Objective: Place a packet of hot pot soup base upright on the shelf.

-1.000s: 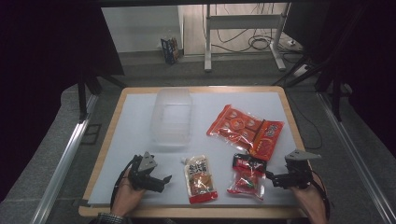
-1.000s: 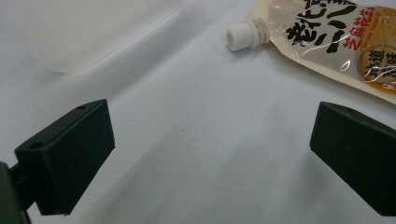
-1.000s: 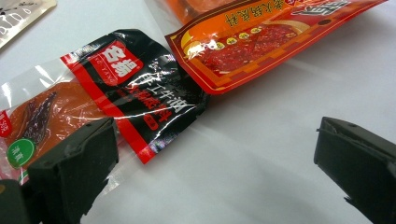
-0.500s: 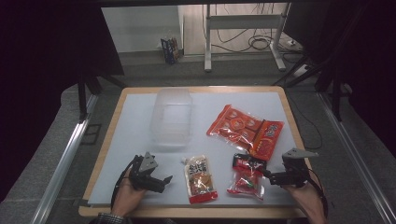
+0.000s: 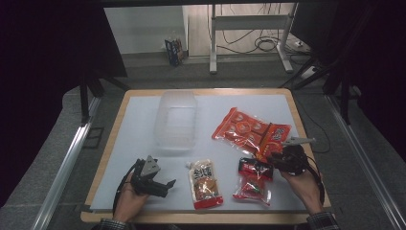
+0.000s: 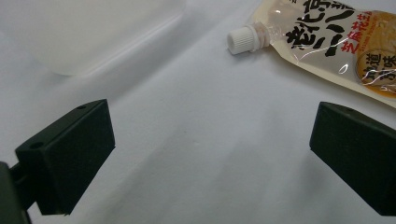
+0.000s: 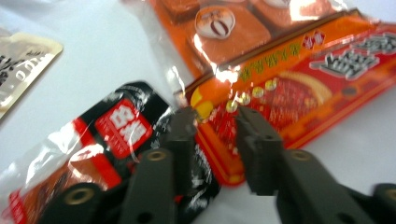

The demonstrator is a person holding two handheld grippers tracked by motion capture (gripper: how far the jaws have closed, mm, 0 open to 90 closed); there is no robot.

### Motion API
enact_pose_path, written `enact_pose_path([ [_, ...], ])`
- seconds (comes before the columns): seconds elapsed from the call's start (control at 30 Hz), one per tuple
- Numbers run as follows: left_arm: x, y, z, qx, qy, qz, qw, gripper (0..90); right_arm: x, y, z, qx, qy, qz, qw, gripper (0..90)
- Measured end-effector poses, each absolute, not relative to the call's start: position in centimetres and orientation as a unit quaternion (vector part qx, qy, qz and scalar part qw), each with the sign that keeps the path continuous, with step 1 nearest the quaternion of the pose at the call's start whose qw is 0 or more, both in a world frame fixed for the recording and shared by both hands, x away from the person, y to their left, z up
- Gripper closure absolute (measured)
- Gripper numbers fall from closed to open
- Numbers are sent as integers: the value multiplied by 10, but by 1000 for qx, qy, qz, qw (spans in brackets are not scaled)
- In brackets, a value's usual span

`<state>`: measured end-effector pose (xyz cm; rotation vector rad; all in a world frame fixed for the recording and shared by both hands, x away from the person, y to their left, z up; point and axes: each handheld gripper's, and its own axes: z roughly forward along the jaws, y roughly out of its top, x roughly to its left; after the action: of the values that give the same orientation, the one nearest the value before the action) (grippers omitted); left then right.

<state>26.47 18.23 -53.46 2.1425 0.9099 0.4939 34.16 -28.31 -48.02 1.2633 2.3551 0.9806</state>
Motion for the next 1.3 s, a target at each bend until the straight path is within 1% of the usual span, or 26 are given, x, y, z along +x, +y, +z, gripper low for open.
enact_pose_path([
  [0.13,265,182,-534,838,353,193,368,1,353,-273,-477,428,825,334,156,798],
  [0.17,265,182,-534,838,353,193,368,1,353,-273,-477,428,825,334,156,798],
  [0.27,264,181,-535,839,352,194,368,2,368,-261,-473,416,831,336,154,844],
  [0.3,264,181,-535,839,352,194,368,2,368,-261,-473,416,831,336,154,844],
  [0.33,264,181,-534,839,352,194,368,2,378,-254,-473,413,832,339,151,850],
  [0.4,264,181,-534,839,352,194,368,2,382,-252,-473,412,832,340,150,850],
  [0.43,264,182,-534,839,352,194,368,2,393,-247,-475,416,830,340,148,850],
  [0.5,264,182,-534,839,352,193,368,2,398,-244,-476,419,829,339,150,852],
  [0.57,264,181,-534,838,352,192,369,2,414,-236,-478,432,821,339,153,867],
  [0.63,264,181,-534,838,352,192,369,2,419,-233,-479,435,819,342,154,874],
  [0.67,264,181,-535,839,352,192,369,2,430,-228,-480,440,815,342,159,880],
  [0.8,264,181,-535,839,351,192,368,2,444,-221,-483,446,814,333,165,881],
  [0.9,264,181,-535,839,351,192,368,2,464,-215,-486,457,809,326,176,882],
  [0.97,264,181,-535,839,350,192,368,2,468,-213,-487,458,808,322,181,882],
  [1.1,264,181,-535,840,350,192,368,3,490,-210,-492,474,798,313,201,882],
  [1.3,264,180,-535,840,349,192,368,3,512,-204,-497,492,787,302,215,881],
])
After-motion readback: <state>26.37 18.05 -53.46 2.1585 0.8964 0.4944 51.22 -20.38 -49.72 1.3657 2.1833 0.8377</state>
